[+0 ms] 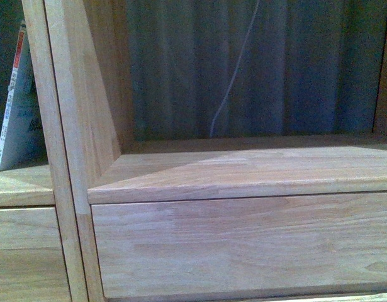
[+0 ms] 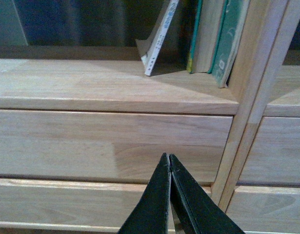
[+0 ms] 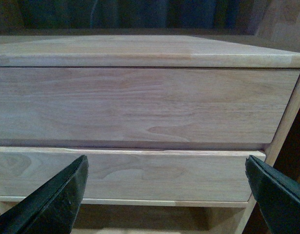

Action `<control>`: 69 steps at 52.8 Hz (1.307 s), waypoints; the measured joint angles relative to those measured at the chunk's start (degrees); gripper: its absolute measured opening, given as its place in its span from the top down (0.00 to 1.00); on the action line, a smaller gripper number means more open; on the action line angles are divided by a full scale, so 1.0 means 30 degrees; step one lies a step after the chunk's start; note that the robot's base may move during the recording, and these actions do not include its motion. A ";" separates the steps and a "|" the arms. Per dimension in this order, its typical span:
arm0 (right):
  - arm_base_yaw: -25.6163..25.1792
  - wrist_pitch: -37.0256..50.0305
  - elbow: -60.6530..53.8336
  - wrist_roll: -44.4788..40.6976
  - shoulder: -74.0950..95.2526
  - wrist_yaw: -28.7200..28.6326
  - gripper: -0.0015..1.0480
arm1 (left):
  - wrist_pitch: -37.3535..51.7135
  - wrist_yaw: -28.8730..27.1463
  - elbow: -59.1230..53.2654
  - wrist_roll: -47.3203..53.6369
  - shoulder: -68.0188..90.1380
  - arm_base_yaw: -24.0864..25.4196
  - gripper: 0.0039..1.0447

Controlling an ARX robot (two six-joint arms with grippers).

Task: Organize books on shelf

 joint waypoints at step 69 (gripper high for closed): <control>0.0000 0.0000 0.0000 0.0000 0.0000 0.0000 0.07 | -0.3235 0.0146 -0.4284 0.0007 -0.7723 0.0051 0.98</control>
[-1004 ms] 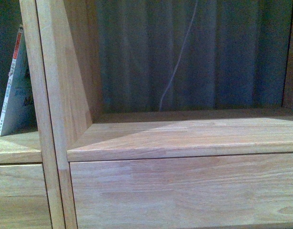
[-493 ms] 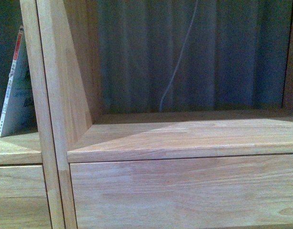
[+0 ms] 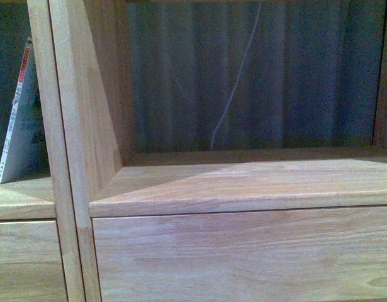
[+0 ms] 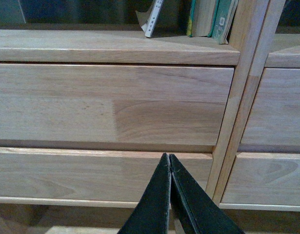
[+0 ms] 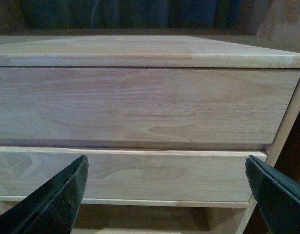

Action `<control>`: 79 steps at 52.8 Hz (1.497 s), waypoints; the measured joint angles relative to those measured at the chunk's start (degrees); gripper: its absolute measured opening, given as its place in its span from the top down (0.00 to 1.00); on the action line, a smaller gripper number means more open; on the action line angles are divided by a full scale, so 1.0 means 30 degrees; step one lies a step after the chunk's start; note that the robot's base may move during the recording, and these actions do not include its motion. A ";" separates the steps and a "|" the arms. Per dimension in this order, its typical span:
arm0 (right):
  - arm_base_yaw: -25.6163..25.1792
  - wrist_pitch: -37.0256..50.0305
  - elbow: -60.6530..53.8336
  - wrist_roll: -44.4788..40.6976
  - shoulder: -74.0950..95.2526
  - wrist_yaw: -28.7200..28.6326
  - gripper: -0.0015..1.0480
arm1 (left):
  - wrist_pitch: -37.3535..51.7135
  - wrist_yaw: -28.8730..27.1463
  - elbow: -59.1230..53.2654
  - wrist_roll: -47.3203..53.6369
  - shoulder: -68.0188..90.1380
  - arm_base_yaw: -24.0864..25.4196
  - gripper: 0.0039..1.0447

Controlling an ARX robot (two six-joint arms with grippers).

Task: Organize books on shelf

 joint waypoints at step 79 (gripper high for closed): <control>0.0000 0.0000 0.0000 0.0000 0.0000 -0.0007 0.07 | 0.0000 0.0000 0.0000 -0.0051 0.0000 0.0000 0.07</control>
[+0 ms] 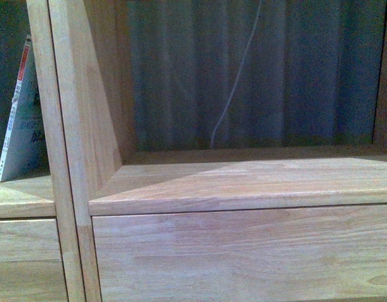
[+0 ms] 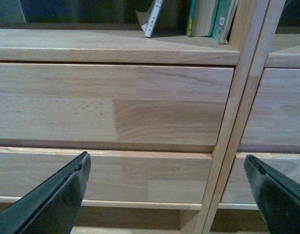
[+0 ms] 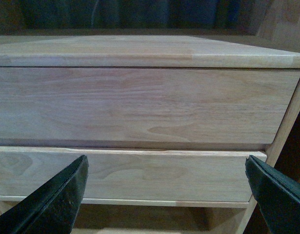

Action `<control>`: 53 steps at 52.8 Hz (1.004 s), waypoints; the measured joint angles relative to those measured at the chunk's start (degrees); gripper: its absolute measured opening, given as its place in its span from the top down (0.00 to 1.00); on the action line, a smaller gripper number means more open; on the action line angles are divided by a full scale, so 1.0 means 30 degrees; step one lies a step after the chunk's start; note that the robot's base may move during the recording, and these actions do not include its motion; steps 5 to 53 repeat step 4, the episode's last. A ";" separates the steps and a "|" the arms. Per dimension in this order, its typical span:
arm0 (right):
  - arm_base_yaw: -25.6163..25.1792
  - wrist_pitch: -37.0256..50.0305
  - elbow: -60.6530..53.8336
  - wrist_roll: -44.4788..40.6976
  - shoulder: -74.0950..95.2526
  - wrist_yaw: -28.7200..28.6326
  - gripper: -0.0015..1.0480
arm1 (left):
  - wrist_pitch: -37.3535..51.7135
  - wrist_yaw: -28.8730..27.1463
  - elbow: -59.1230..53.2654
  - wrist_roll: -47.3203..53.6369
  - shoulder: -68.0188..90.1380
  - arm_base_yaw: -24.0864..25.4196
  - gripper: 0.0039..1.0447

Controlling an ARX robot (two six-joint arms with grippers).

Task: Organize books on shelf

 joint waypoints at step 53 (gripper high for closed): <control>0.0000 0.0000 0.0000 0.0000 0.0000 0.0000 0.07 | 0.0000 0.0000 0.0000 0.0007 0.0000 0.0000 0.07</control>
